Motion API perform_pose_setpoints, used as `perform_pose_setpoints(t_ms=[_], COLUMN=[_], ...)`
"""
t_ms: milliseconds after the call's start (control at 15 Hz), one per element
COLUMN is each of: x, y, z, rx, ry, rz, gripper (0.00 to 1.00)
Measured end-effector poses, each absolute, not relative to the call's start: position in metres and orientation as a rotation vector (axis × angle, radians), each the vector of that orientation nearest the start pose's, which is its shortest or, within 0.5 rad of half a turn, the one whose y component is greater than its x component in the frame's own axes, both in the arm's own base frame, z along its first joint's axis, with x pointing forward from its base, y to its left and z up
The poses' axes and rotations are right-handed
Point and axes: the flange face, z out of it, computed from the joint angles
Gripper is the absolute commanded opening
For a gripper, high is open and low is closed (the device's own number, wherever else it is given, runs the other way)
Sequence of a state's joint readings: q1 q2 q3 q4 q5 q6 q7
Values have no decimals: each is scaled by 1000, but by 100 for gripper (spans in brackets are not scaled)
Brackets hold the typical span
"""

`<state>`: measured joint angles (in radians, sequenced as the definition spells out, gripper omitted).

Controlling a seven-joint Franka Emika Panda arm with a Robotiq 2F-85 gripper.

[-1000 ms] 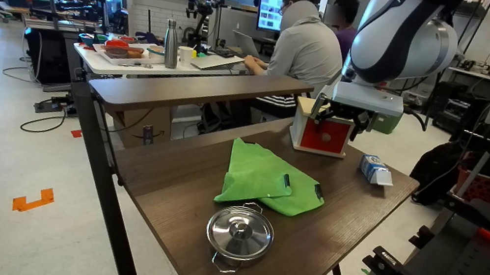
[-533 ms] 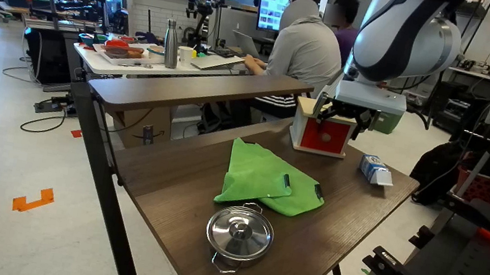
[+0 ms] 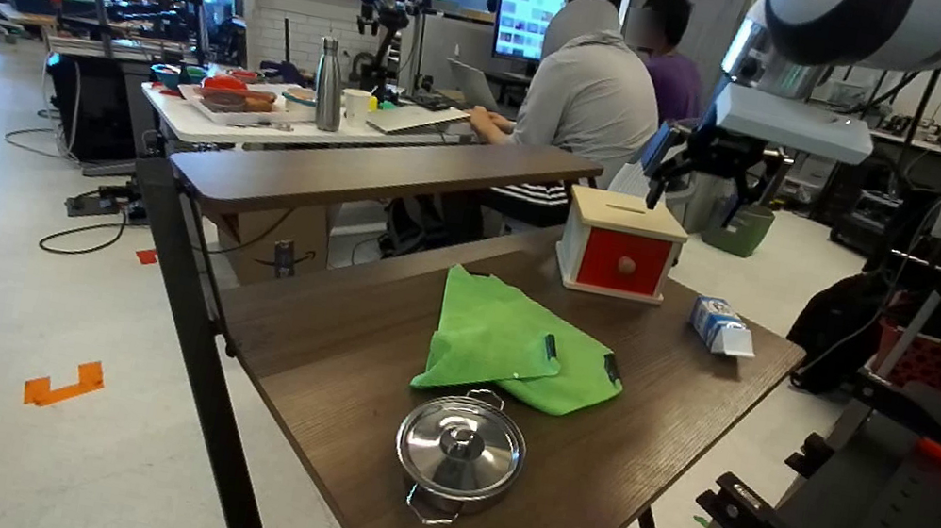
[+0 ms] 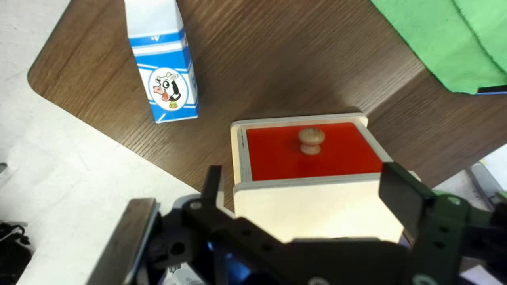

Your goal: Close the drawer

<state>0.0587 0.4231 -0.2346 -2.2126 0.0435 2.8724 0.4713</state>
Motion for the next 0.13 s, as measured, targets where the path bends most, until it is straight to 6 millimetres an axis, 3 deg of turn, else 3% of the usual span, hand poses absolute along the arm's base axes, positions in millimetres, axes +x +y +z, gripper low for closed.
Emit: perform_pose_setpoints(t_ms=[133], x=[551], y=[-101], z=[233], rx=[-2975], ry=[995], rz=[-421], gripper=[100])
